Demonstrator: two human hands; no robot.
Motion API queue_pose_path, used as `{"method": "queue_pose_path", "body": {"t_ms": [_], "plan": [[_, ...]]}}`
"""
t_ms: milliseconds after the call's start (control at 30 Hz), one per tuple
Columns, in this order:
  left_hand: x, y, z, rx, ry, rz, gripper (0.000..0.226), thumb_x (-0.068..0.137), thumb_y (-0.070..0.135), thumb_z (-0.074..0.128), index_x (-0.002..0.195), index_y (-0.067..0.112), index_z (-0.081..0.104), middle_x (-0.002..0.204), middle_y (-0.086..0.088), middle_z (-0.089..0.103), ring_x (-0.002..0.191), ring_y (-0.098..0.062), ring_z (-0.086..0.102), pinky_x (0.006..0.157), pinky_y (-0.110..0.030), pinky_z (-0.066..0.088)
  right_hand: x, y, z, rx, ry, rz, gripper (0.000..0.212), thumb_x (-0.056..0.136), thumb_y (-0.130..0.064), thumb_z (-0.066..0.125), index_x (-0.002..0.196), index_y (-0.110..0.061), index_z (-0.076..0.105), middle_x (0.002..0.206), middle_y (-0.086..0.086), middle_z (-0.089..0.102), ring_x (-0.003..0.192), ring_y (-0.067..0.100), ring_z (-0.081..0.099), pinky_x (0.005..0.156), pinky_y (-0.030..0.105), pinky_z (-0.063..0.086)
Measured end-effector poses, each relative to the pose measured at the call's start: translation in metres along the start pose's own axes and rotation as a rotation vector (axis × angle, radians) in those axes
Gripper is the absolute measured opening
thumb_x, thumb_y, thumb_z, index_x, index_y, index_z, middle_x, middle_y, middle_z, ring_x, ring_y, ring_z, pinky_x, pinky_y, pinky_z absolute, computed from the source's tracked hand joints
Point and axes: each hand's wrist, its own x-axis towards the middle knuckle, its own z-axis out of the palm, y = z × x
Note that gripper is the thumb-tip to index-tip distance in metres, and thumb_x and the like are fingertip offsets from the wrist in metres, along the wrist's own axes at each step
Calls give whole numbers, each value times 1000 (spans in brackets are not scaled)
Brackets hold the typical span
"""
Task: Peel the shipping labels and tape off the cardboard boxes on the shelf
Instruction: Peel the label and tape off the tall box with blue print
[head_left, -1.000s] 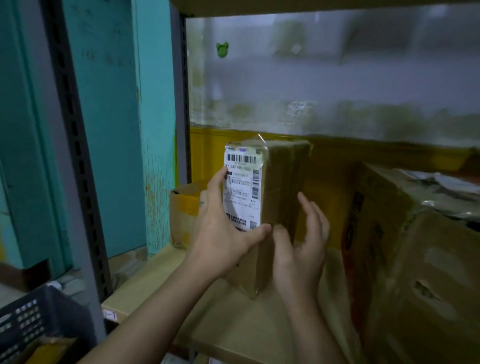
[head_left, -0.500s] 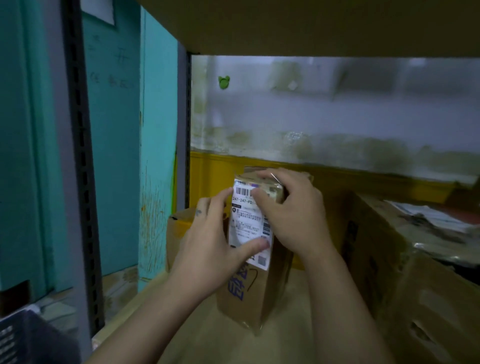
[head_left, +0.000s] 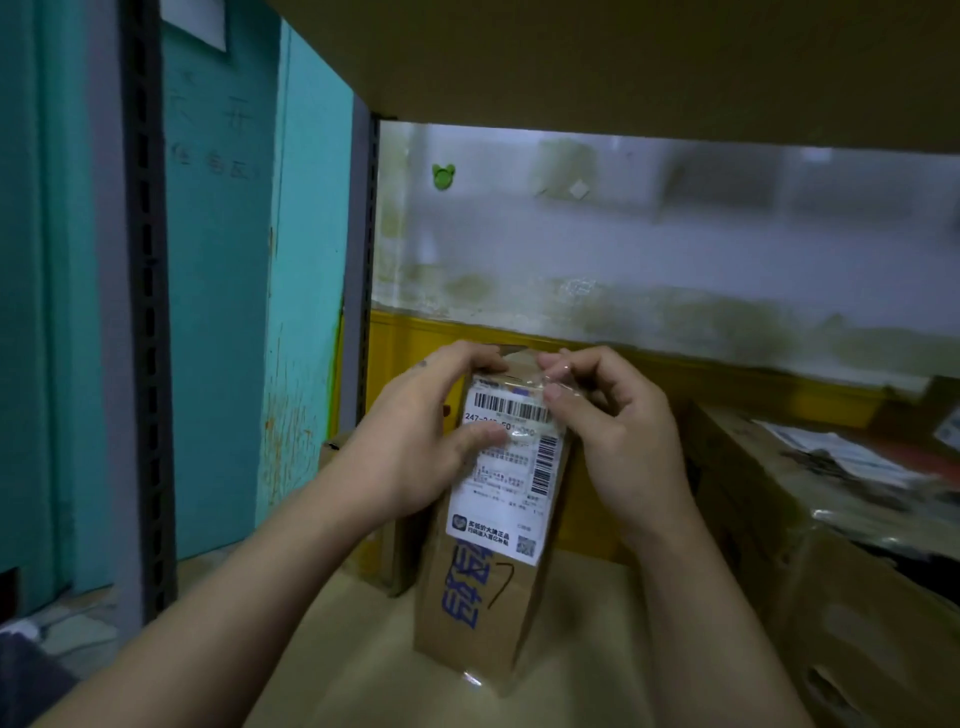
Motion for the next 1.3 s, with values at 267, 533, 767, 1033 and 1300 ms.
{"method": "queue_pose_path", "body": {"t_ms": [267, 533, 767, 1033, 1300], "plan": [[3, 9, -5, 6, -51, 117, 53, 88, 17, 71, 126, 48, 52, 124, 23, 56, 121, 5, 48, 102, -25, 45, -5, -9, -1, -62, 3, -44, 10, 80, -16, 62, 85, -22, 66, 91, -6, 70, 85, 11, 65, 73, 31, 52], [5, 3, -5, -134, -58, 87, 41, 85, 18, 74, 120, 35, 61, 118, 15, 54, 112, -3, 55, 90, -38, 55, 3, -52, -8, -632, -202, -49, 9, 88, -23, 66, 91, -31, 64, 90, -17, 66, 86, -2, 60, 72, 20, 49], [4, -3, -1, -152, -25, 87, 39, 85, 23, 74, 120, 34, 63, 117, 19, 53, 112, -9, 56, 91, -43, 54, 14, -80, -5, -989, -340, -73, 2, 86, -30, 67, 88, -29, 66, 90, -10, 67, 93, 15, 61, 86, 36, 51], [7, 1, 2, -83, -23, 82, 38, 85, 20, 74, 121, 26, 62, 118, 12, 53, 112, -16, 53, 92, -46, 51, 28, -91, 7, -1301, -493, -117, 19, 88, -26, 63, 77, -26, 47, 86, -4, 56, 87, 21, 53, 70, 31, 40], [5, -5, -1, -90, -1, 16, 39, 87, 20, 71, 124, 27, 61, 116, 15, 50, 113, -15, 52, 94, -45, 51, 27, -86, 14, -1362, -619, -176, 18, 87, -21, 61, 87, -26, 44, 95, -6, 44, 90, 18, 49, 70, 29, 35]]}}
